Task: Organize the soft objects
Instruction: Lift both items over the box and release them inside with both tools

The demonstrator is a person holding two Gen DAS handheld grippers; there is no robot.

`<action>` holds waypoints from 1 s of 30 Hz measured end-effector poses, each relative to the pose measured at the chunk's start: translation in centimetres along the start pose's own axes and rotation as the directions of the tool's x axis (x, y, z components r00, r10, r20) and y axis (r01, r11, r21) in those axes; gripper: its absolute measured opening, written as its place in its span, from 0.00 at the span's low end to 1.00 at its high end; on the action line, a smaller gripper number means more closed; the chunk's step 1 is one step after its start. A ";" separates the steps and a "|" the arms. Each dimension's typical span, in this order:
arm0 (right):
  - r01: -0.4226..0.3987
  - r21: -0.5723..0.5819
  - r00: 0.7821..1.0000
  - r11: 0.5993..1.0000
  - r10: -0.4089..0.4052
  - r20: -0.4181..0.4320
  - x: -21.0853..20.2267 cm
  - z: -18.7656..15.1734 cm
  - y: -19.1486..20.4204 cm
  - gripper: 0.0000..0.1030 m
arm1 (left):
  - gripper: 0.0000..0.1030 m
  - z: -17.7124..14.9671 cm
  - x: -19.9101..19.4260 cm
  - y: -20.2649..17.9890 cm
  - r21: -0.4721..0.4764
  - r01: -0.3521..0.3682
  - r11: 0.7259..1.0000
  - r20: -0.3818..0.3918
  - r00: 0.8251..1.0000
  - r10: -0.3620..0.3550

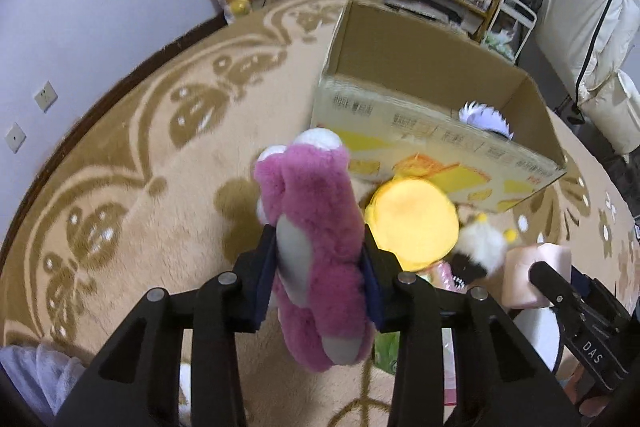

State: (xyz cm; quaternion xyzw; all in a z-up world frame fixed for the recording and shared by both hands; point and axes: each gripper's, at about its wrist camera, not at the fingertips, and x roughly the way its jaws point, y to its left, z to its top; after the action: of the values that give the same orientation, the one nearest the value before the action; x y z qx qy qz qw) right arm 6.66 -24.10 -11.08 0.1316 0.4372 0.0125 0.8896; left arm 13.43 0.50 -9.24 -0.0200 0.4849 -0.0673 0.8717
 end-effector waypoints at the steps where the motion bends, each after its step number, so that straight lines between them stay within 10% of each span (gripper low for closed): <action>1: 0.000 -0.005 1.000 1.000 0.000 0.017 -0.4 0.2 0.2 0.53 | 0.35 0.1 -0.2 -0.1 0.009 -0.005 1.000 0.011 1.000 0.005; 30: 0.007 -0.125 0.968 0.992 0.024 0.250 -2.6 8.3 1.4 0.53 | 0.35 11.1 -5.2 -4.8 0.169 -0.099 0.981 0.342 0.939 0.035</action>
State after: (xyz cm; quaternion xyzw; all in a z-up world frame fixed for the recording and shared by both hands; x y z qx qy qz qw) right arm 11.61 -24.96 -3.87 0.0779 0.3191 0.0270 0.9441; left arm 19.66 -3.92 1.51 0.0659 0.3206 -0.0775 0.9417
